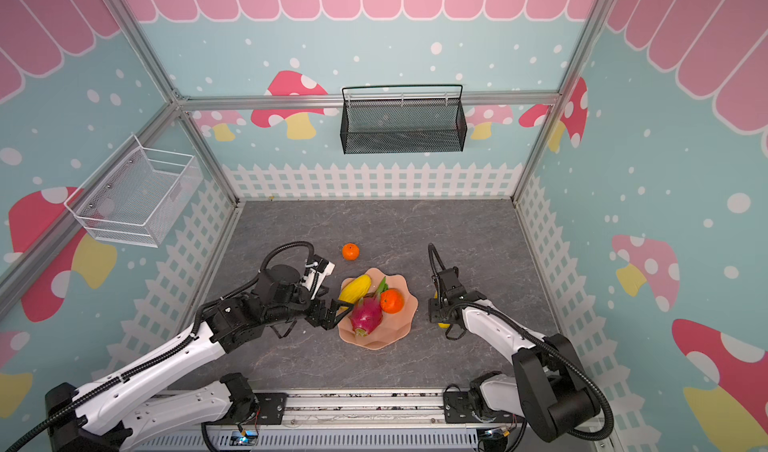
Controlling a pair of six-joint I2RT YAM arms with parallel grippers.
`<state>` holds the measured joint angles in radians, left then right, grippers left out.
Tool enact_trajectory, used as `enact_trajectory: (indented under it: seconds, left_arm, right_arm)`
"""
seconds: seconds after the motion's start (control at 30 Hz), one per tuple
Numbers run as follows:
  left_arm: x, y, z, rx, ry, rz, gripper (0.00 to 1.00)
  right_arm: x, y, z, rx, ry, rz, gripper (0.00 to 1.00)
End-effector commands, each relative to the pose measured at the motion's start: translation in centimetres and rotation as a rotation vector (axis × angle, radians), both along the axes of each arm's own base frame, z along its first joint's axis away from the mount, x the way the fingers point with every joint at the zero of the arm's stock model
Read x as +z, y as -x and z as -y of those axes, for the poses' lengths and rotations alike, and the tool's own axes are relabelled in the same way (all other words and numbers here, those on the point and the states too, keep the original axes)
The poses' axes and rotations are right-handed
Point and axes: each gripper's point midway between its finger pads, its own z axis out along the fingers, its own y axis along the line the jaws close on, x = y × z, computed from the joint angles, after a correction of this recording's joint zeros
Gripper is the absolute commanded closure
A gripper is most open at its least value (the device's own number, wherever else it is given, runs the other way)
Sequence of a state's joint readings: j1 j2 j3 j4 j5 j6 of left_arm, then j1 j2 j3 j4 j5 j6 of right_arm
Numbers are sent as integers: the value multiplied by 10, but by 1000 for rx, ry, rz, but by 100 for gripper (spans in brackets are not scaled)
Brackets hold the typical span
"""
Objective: Place and organize the fake fruits in the fruit bowl
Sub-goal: 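Grasp the yellow fruit near the right gripper and place it in the bowl, then grasp the small mandarin with the left gripper while the right gripper withdraws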
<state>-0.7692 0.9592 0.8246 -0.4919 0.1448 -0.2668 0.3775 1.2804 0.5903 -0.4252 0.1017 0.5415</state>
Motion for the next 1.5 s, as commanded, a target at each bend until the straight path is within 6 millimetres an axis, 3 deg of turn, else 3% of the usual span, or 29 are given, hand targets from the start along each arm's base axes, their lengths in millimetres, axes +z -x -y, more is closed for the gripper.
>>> enact_trajectory:
  seconds: [0.0, 0.07, 0.23, 0.33, 0.47, 0.67, 1.1, 1.47]
  left_arm:
    - [13, 3, 5, -9, 69, 12, 1]
    - [18, 3, 6, -5, 87, 19, 1]
    - [24, -9, 1, 66, 77, 28, 1]
    - [24, -16, -2, 114, 71, 29, 1]
    - [22, -21, -5, 157, 63, 21, 1]
    - [19, -23, -11, 195, 43, 4, 1]
    - [10, -23, -16, 211, 13, -4, 0]
    - [5, -24, -15, 210, -6, -10, 1]
  right_arm:
    - [11, -5, 0, -14, -10, 27, 41]
    - [26, -9, -2, -10, -32, 79, 47]
    - [92, -16, -27, 78, -158, 267, 62]
    - [124, -3, -58, 176, -343, 320, 62]
    - [140, 20, -102, 313, -498, 309, 62]
    - [121, 52, -139, 449, -513, 224, 61]
    - [83, 62, -142, 474, -450, 164, 59]
    - [71, 60, -145, 475, -420, 136, 50]
